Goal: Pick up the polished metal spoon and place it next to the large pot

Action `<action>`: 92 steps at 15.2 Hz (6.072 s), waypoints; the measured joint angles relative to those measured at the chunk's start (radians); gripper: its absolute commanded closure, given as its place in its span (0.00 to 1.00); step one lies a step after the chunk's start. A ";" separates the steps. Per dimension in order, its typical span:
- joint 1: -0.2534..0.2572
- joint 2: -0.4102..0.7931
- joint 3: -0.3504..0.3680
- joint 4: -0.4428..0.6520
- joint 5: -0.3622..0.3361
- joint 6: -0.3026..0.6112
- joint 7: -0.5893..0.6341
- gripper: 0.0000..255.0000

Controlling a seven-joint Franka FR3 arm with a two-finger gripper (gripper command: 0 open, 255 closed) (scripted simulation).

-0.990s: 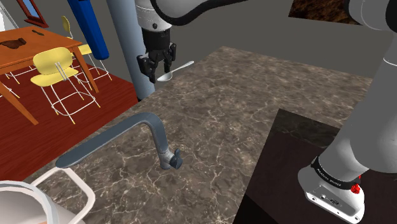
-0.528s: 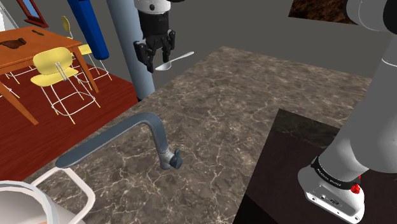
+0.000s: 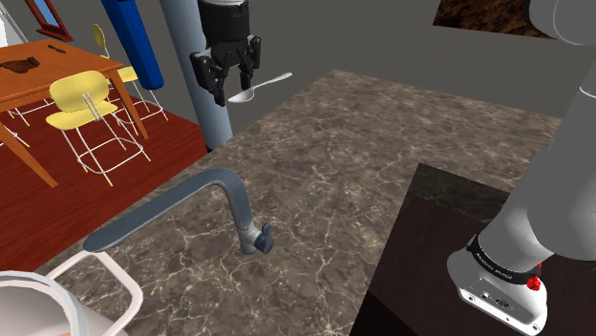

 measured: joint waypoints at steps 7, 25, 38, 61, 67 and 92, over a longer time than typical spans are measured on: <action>0.073 -0.082 0.059 -0.103 0.010 0.009 0.140 1.00; 0.326 -0.032 0.238 -0.048 -0.073 -0.074 0.563 1.00; 0.353 -0.019 0.254 -0.168 -0.090 0.043 0.641 1.00; 0.350 0.028 0.237 -0.421 -0.146 0.325 0.714 1.00; 0.356 0.060 0.226 -0.470 -0.180 0.396 0.743 1.00; 0.368 0.106 0.209 -0.520 -0.229 0.478 0.788 0.00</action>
